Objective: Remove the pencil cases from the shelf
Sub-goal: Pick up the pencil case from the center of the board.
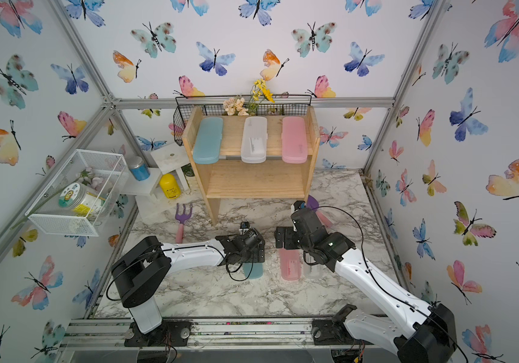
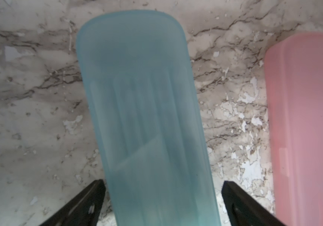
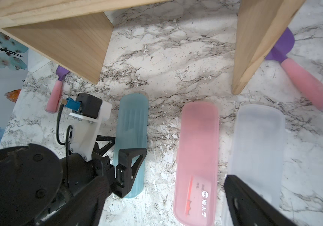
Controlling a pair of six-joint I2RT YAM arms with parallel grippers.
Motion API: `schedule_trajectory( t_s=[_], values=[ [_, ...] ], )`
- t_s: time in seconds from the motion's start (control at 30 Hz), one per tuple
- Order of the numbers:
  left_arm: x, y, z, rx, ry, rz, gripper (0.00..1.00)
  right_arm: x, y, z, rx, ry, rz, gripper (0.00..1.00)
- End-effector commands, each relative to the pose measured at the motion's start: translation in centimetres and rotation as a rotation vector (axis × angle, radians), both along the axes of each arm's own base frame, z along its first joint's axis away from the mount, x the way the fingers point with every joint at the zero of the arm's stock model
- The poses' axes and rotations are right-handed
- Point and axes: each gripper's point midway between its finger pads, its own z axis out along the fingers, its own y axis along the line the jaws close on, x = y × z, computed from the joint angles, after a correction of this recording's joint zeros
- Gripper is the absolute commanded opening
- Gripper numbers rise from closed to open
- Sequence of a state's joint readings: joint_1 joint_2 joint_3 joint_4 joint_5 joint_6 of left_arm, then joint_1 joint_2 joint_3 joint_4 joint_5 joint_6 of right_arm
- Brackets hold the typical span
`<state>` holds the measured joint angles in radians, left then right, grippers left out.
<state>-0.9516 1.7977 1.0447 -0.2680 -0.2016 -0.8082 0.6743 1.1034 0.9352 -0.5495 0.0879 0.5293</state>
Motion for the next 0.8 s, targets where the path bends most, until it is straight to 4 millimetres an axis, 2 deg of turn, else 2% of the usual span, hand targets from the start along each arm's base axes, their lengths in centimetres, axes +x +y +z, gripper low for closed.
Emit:
schedule_trajectory(
  t_s=[0.0,0.17,0.27,0.57,0.77],
  values=[
    [-0.7,-0.4,-1.2,0.014,0.048,-0.036,0.99,-0.3,0.2,-1.2,-0.007,0.032,0.028,0.99],
    [-1.1,0.0,-2.6,0.045,0.078,-0.037,0.99,-0.5,0.4,-1.7,0.005,0.045,0.037,0.99],
    [-1.2,0.8,-2.7,0.068,0.073,-0.024,0.99,-0.6,0.4,-1.8,0.013,0.048,0.041,0.99],
    [-1.9,3.2,-4.5,0.196,0.106,-0.002,0.89,-0.9,0.5,-2.1,0.035,0.058,0.046,0.99],
    [-1.7,3.5,-4.5,0.234,0.109,0.005,0.83,-1.1,0.4,-2.0,0.038,0.055,0.046,0.99]
  ],
)
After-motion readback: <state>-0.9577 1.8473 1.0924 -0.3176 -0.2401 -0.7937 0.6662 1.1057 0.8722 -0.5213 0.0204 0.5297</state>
